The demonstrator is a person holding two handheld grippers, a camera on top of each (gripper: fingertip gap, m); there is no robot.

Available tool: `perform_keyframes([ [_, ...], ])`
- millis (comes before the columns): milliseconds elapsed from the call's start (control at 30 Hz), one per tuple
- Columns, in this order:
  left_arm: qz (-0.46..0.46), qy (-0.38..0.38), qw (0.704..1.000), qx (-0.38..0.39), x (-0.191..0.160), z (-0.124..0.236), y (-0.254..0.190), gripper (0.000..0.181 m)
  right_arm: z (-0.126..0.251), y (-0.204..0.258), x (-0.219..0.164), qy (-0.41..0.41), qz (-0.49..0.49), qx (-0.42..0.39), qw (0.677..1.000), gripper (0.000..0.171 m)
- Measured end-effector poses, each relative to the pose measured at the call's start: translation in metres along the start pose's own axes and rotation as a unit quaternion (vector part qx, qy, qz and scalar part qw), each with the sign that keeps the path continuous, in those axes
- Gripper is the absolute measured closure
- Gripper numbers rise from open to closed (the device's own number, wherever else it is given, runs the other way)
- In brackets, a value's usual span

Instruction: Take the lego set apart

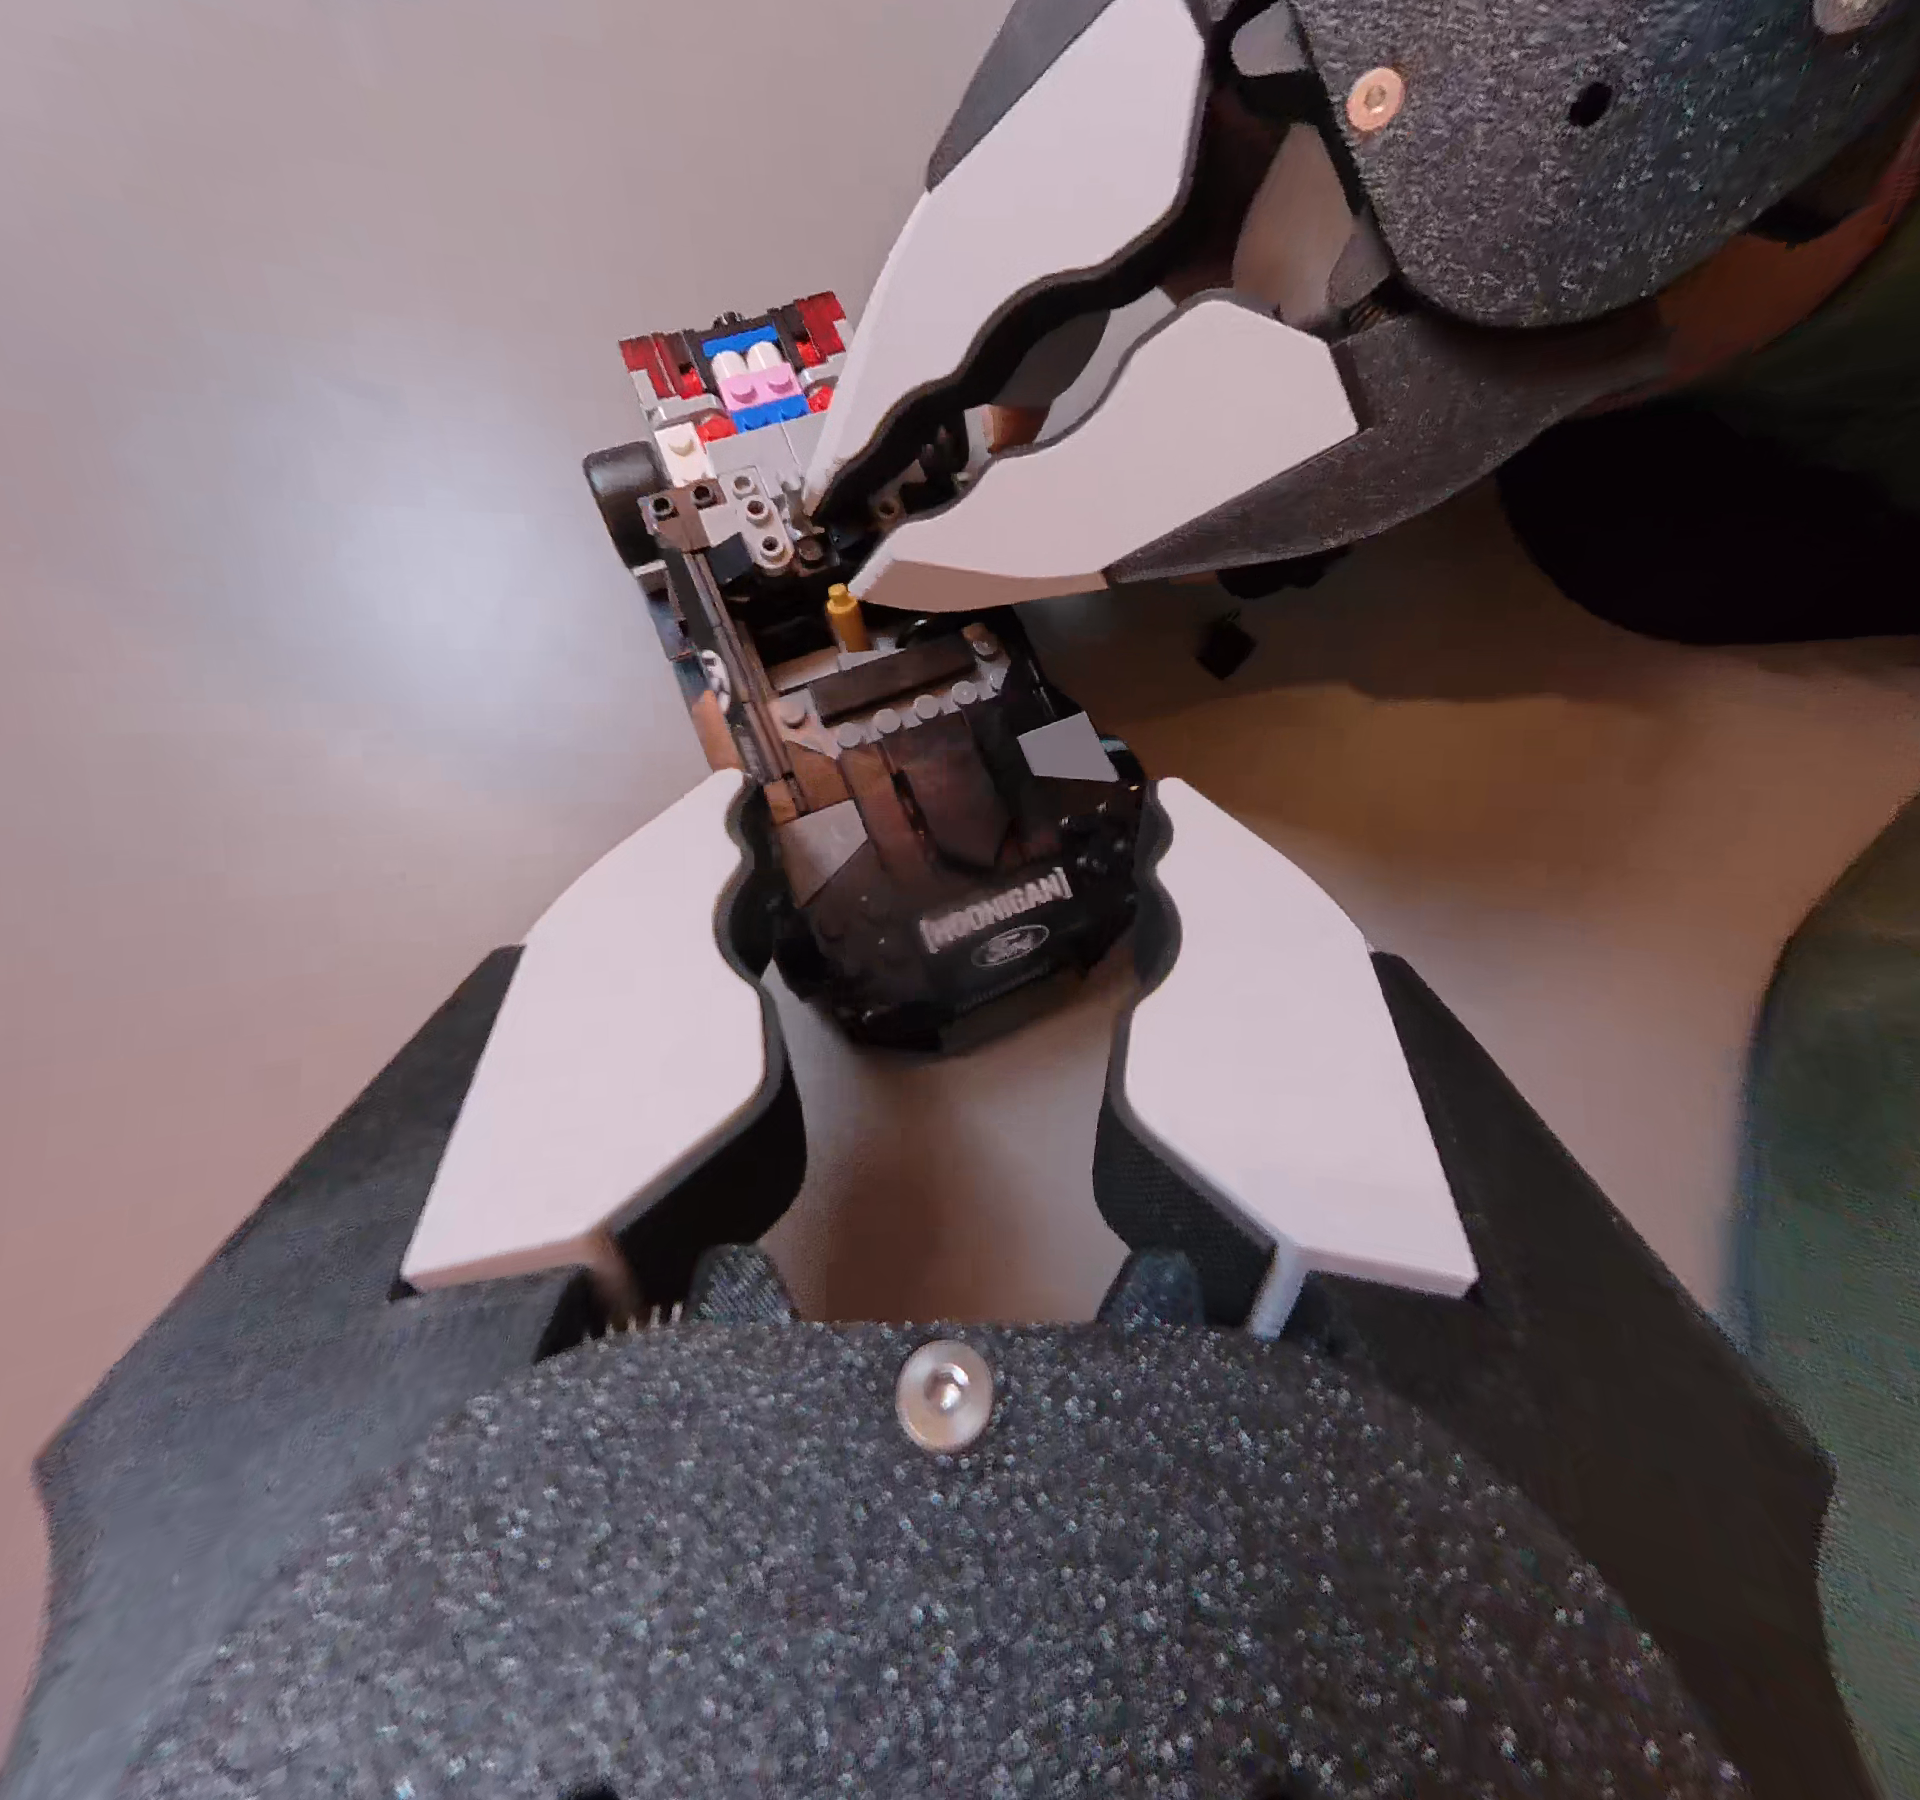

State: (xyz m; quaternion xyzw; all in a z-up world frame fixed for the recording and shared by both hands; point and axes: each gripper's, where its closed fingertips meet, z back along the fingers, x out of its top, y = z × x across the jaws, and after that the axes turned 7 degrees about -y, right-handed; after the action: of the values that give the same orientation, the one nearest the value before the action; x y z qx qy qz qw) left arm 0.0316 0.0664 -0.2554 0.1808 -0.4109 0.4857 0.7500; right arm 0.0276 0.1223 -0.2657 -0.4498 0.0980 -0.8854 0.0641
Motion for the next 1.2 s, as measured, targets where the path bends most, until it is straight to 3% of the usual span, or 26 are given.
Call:
perform_keyframes([
  [167,0.004,-0.033,0.998,0.051,0.009,0.001,-0.005,0.124,0.0,-0.001,0.0,-0.002,-0.003,-0.002,1.0,0.159],
  [300,0.01,-0.013,0.995,0.1,0.0,-0.004,0.003,0.134,0.0,-0.001,0.0,-0.004,-0.003,-0.002,1.0,0.159],
  [533,0.017,0.012,0.994,0.106,-0.002,-0.002,0.002,0.147,0.0,0.002,0.001,-0.008,0.0,0.004,1.0,0.159],
  [1200,0.007,-0.034,0.994,0.107,-0.004,-0.001,0.002,0.147,0.0,0.006,0.002,-0.009,0.063,0.001,0.998,0.16],
])
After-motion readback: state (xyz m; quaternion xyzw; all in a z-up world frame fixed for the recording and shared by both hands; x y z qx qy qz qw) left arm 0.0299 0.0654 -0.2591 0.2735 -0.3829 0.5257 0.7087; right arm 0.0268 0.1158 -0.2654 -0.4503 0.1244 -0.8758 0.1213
